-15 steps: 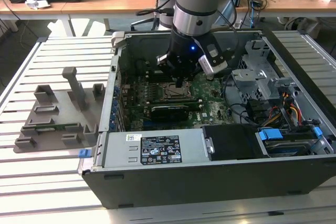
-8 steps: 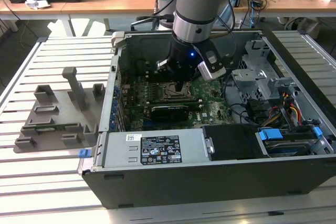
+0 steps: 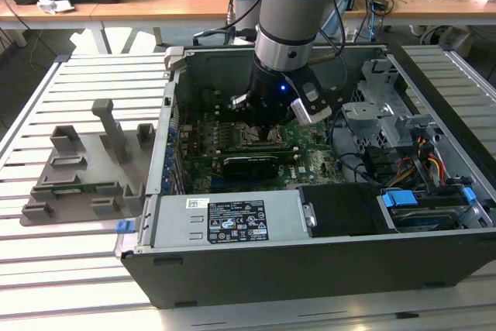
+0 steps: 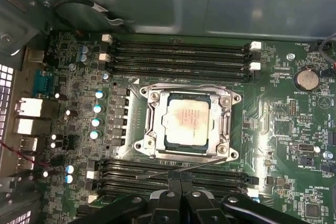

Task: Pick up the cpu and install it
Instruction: 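Install the second cpu locking lever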

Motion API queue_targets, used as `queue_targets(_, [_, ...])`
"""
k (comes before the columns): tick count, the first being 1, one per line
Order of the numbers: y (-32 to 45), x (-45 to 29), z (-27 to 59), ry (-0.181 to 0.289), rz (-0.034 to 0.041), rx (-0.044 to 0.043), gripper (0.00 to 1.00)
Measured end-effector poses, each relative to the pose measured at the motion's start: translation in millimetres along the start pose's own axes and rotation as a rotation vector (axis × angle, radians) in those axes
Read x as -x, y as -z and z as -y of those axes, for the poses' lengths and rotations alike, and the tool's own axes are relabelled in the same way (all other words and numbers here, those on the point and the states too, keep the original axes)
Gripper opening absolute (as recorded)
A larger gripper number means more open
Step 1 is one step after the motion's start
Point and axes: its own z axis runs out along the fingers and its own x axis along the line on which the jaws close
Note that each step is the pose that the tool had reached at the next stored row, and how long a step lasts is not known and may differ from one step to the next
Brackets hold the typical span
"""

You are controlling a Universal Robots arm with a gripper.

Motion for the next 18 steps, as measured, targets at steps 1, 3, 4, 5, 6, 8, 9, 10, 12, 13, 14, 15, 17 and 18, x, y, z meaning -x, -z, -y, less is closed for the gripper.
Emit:
queue_targets(1, [-1.8,0.1,0.2,0.0,-0.0002,0.0,0.11])
queue_targets(3, [-5.4,0.4,0.7,0.0,-0.0004,0.0,0.11])
queue_targets(4, [-7.4,0.6,1.0,0.0,-0.0004,0.0001,0.11])
queue_targets(5, [-8.6,0.6,1.1,0.0,-0.0005,0.0008,0.11])
queue_targets(6, [-9.1,0.5,1.2,0.0,-0.0005,0.0021,0.11])
queue_targets(8, [-10.4,-0.7,1.3,0.0,-0.0001,0.0066,0.11])
queue_targets(9, [-11.8,-5.2,1.1,0.002,0.0008,0.0207,0.11])
queue_targets(10, [-13.1,-7.5,1.0,0.002,0.0012,0.0249,0.11])
queue_targets(12, [-17.7,-10.9,1.6,0.003,0.0011,0.0259,0.11])
queue_targets(13, [-20.8,-12.1,2.3,0.003,0.001,0.0259,0.11])
queue_targets(14, [-22.8,-12.8,2.7,0.004,0.0009,0.026,0.11])
queue_targets(15, [-24.3,-14.1,3.0,0.005,0.0008,0.0263,0.11])
queue_targets(17, [-26.8,-17.5,3.6,0.006,0.0007,0.0279,0.11])
queue_targets(18, [-27.9,-18.8,3.8,0.007,0.0006,0.0289,0.11])
